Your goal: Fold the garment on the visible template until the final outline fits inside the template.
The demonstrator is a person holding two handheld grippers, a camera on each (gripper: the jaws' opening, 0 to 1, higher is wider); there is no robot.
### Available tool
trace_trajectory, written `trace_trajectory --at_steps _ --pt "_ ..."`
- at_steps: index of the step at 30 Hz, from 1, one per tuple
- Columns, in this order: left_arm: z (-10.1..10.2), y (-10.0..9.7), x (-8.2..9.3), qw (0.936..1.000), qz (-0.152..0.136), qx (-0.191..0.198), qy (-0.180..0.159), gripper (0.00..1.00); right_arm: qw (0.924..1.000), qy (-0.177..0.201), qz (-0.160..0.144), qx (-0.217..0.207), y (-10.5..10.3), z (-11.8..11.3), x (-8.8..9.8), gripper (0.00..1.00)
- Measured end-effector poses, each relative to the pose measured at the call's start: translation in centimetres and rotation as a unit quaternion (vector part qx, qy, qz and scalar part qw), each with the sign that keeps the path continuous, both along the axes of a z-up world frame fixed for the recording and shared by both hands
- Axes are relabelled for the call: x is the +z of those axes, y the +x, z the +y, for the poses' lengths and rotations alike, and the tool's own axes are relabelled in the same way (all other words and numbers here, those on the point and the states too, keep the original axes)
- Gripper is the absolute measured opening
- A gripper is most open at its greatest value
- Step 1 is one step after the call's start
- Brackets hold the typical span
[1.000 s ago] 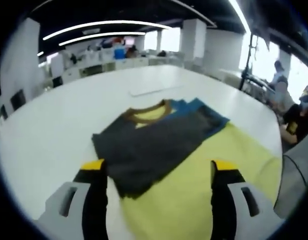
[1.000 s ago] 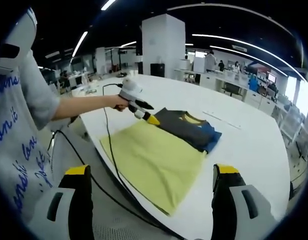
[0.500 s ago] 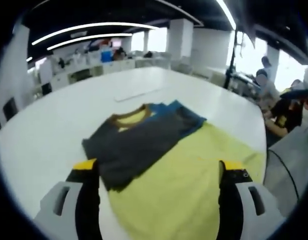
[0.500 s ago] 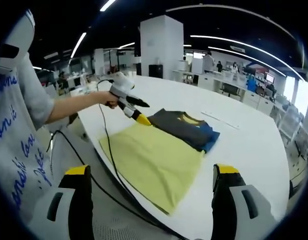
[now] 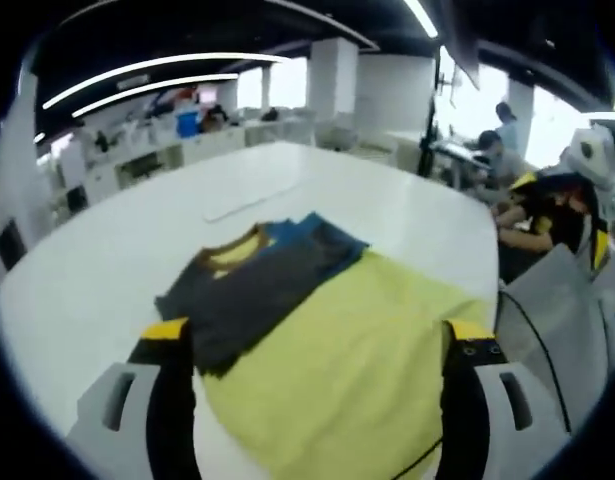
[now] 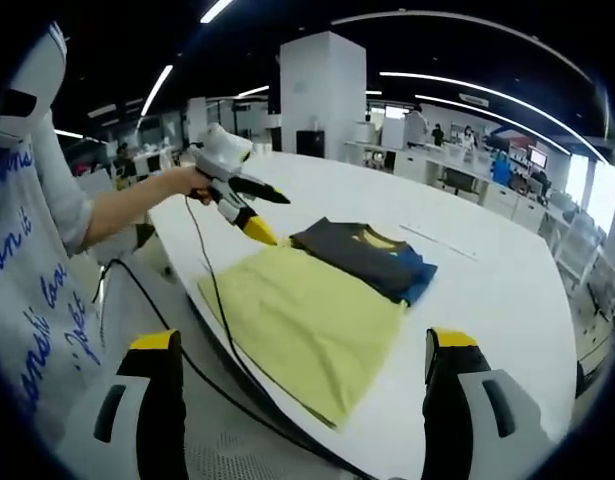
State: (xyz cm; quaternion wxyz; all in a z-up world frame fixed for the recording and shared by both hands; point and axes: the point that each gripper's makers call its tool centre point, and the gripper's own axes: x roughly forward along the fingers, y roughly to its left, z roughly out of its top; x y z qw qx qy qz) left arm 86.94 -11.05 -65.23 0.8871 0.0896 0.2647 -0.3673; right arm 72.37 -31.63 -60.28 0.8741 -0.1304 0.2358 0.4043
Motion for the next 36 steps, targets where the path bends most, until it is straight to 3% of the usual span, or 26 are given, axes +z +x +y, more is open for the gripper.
trace_trajectory --at_steps 16,36 --pt "-0.1 -4.3 4.2 0.9995 -0.031 -0.008 0.001 1.0 0.9999 -0.002 -0.001 -0.011 0.4 -0.7 -0.2 1.0" --pt "1.1 -8.8 5.7 0.9995 -0.027 0.006 0.015 1.0 0.9999 -0.01 -0.007 -0.004 0.8 -0.5 0.1 1.0"
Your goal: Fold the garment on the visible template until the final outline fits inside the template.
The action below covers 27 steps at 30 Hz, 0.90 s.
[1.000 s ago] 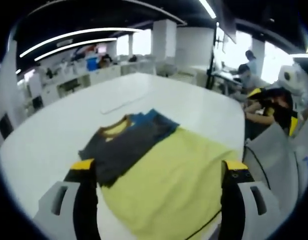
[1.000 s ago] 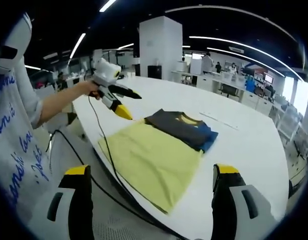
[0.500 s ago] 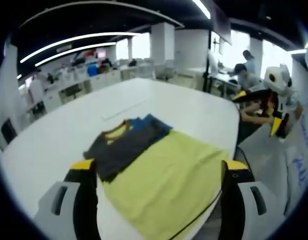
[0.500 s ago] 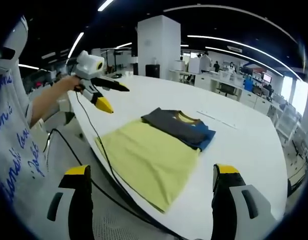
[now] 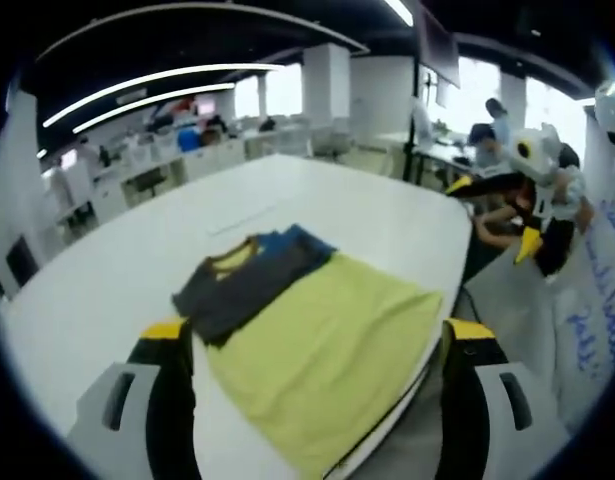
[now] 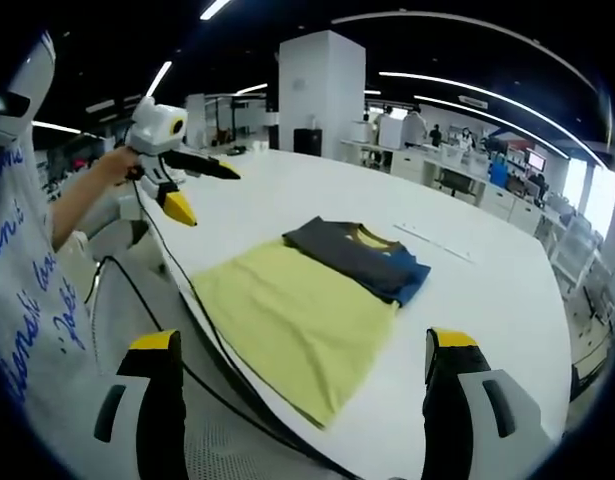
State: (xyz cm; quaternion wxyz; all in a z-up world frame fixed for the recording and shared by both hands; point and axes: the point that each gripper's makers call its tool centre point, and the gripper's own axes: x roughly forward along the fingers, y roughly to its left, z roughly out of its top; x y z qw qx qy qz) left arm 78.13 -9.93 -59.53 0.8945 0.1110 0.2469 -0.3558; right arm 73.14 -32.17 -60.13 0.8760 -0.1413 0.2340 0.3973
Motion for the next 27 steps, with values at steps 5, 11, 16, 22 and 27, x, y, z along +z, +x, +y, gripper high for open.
trace_trajectory --at_steps 5,11,16,22,27 --pt "0.8 -0.4 -0.1 0.9996 -0.003 0.022 -0.015 1.0 1.0 0.0 0.0 -0.004 -0.1 -0.1 0.0 1.0" --pt "1.3 -2.1 -0.7 0.9996 0.012 0.023 -0.009 1.0 0.9999 -0.001 0.002 -0.011 -0.3 -0.5 -0.1 1.0" --pt "2.0 -2.9 -0.5 0.9993 0.009 0.035 -0.004 1.0 0.9998 -0.004 -0.001 -0.017 -0.4 -1.0 -0.1 1.0" --pt "3.2 -4.1 -0.8 0.9985 0.015 0.051 0.005 1.0 0.9997 -0.007 -0.003 -0.024 -0.5 -1.4 -0.1 1.0" --pt "3.3 -5.0 -0.9 0.9985 0.02 0.052 0.004 1.0 0.9995 -0.014 -0.003 -0.028 -0.6 -1.5 -0.5 1.0"
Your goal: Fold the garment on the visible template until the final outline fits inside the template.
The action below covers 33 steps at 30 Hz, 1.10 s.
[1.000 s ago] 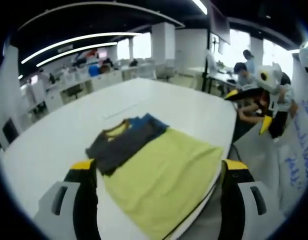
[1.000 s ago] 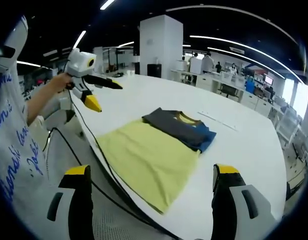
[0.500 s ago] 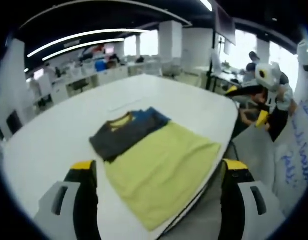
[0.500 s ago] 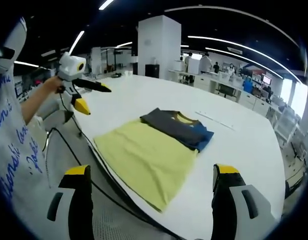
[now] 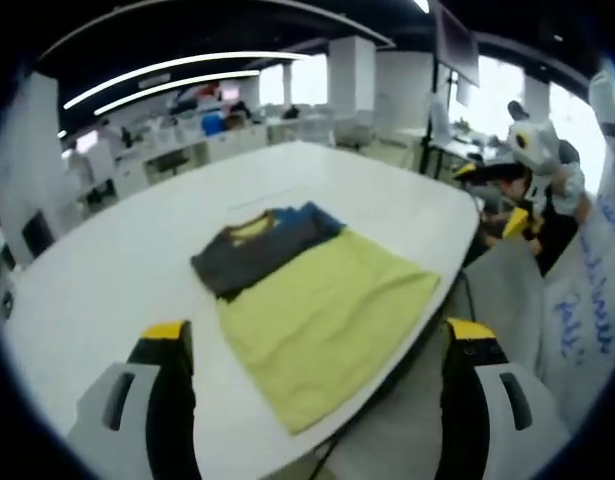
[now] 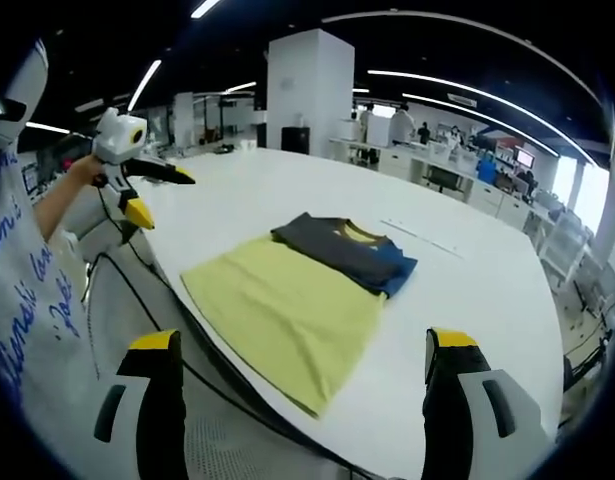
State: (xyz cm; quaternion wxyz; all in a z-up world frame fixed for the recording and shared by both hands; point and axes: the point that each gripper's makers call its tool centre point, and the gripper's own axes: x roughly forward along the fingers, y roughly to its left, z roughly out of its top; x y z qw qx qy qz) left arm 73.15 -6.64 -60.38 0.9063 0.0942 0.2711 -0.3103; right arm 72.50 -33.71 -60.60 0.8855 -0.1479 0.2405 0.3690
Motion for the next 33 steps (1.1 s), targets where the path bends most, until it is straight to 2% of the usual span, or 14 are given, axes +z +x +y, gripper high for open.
trace_trajectory --at_steps 9,14,33 --pt "-0.37 -1.07 0.67 0.9999 -0.005 -0.009 0.001 1.0 1.0 0.001 0.003 -0.005 -0.29 -0.02 -0.08 1.0" --pt "-0.02 -0.64 0.67 0.9999 -0.007 0.0 -0.009 1.0 1.0 -0.001 0.003 -0.008 -0.14 -0.18 -0.21 1.0" --pt "0.1 -0.56 0.36 0.9999 -0.005 0.002 -0.009 0.98 1.0 -0.001 0.004 -0.001 0.47 0.12 -0.4 1.0"
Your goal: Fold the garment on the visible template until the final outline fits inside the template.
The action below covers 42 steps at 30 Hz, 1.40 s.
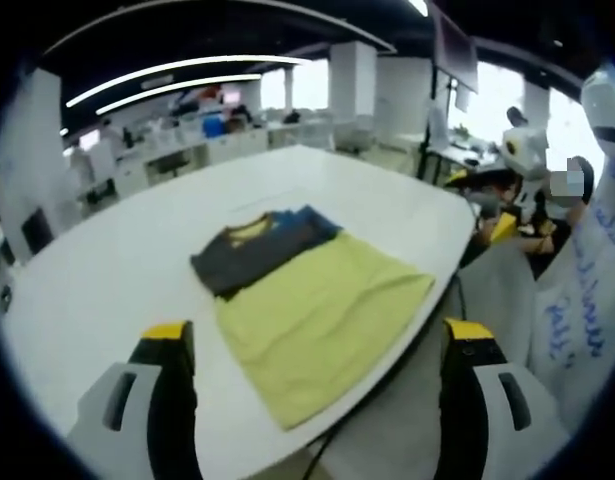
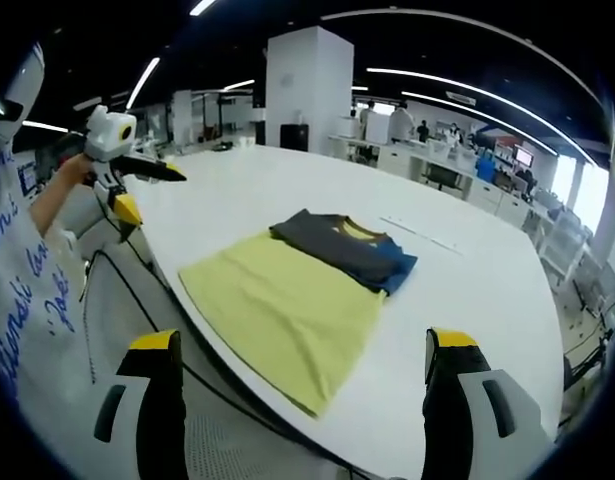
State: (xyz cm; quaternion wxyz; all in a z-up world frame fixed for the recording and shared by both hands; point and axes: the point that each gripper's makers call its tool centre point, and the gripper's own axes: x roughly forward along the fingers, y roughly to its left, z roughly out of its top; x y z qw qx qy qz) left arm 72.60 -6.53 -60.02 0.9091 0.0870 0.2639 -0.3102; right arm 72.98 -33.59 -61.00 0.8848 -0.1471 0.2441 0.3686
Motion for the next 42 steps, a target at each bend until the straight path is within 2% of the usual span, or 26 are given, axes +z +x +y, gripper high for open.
trace_trajectory --at_steps 7,10,24,32,36,42 --pt "0.2 0.2 -0.7 0.9999 0.006 0.0 -0.011 0.96 1.0 -0.001 0.002 0.005 0.1 0.2 -0.2 1.0" --pt "0.3 0.1 -1.3 0.9996 0.018 0.003 -0.02 0.95 1.0 0.0 0.006 0.005 0.1 0.2 -0.5 1.0" --pt "1.4 -0.6 -3.6 0.9983 0.054 0.016 -0.015 0.87 0.9996 -0.006 0.021 0.019 -0.3 0.5 -1.8 1.0" --pt "1.4 -0.7 -4.0 0.9976 0.064 0.016 -0.021 0.83 0.9991 -0.008 0.033 0.024 -0.5 0.8 -2.6 1.0" --pt "1.5 -0.6 -4.3 0.9974 0.067 0.018 -0.022 0.82 0.999 -0.004 0.037 0.024 -0.5 0.8 -2.8 0.95" --pt "2.0 -0.5 -5.9 0.996 0.085 0.023 -0.009 0.76 0.9987 -0.002 0.046 0.023 -0.3 0.8 -3.4 0.94"
